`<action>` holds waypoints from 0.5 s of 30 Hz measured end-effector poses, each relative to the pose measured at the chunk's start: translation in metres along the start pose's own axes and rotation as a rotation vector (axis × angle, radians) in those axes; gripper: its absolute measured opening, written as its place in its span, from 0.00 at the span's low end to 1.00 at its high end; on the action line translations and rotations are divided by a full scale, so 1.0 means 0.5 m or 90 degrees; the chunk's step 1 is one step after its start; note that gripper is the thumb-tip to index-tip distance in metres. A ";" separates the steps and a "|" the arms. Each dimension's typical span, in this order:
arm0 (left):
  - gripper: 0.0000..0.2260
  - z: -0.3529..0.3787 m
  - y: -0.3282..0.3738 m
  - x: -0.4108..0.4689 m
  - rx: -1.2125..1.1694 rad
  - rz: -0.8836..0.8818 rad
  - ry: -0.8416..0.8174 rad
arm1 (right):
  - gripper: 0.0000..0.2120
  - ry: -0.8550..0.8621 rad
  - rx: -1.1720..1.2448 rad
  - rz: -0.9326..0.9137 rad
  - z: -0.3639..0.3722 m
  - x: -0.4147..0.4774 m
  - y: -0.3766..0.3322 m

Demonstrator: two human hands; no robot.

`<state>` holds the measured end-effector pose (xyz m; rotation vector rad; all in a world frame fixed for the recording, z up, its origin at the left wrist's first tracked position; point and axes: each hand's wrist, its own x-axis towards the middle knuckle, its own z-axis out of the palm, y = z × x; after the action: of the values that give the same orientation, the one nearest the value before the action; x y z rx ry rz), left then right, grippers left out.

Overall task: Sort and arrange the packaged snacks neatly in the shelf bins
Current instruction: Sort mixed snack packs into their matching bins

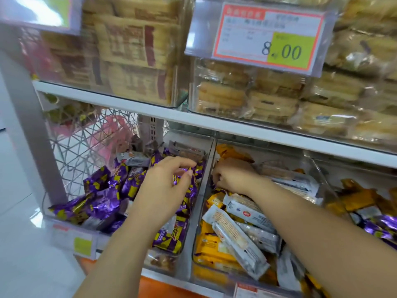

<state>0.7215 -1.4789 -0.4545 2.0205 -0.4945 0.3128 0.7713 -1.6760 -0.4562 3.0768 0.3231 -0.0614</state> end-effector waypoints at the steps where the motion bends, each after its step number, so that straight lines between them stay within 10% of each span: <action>1: 0.08 0.000 0.005 0.000 -0.002 0.001 -0.001 | 0.03 0.021 0.023 -0.004 -0.006 -0.014 0.002; 15: 0.08 0.044 0.083 -0.091 0.082 0.154 -0.016 | 0.10 0.352 0.527 0.079 -0.081 -0.273 -0.002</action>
<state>0.6621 -1.5062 -0.4520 2.0937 -0.7548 0.4773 0.6390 -1.7013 -0.4098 3.8623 0.1324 0.8900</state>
